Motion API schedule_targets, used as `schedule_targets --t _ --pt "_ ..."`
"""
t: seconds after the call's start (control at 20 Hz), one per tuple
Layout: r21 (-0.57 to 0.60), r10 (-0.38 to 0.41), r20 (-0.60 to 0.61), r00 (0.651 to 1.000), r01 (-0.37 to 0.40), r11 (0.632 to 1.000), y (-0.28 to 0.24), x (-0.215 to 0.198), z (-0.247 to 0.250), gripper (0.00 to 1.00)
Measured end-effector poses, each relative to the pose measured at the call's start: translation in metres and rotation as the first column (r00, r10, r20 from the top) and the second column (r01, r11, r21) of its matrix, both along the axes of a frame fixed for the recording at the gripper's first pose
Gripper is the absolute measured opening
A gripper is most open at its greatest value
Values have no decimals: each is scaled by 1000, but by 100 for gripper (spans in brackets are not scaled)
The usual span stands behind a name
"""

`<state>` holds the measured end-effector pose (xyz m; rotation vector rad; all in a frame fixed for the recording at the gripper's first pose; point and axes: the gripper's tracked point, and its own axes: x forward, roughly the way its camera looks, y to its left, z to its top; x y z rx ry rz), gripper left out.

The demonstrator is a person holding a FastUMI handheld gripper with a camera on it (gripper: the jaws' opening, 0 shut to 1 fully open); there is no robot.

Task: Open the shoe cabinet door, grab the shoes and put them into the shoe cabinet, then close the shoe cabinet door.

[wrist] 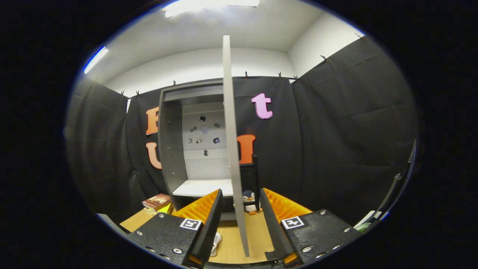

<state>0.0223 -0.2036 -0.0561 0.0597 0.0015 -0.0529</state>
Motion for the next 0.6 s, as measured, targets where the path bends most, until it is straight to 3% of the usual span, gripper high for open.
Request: schedule_targets --t 0.25,0.6 --pt "-38 43 -8 999 -44 998 61 -14 9 90" --pt "-34 126 32 992 -125 992 151 -6 16 93"
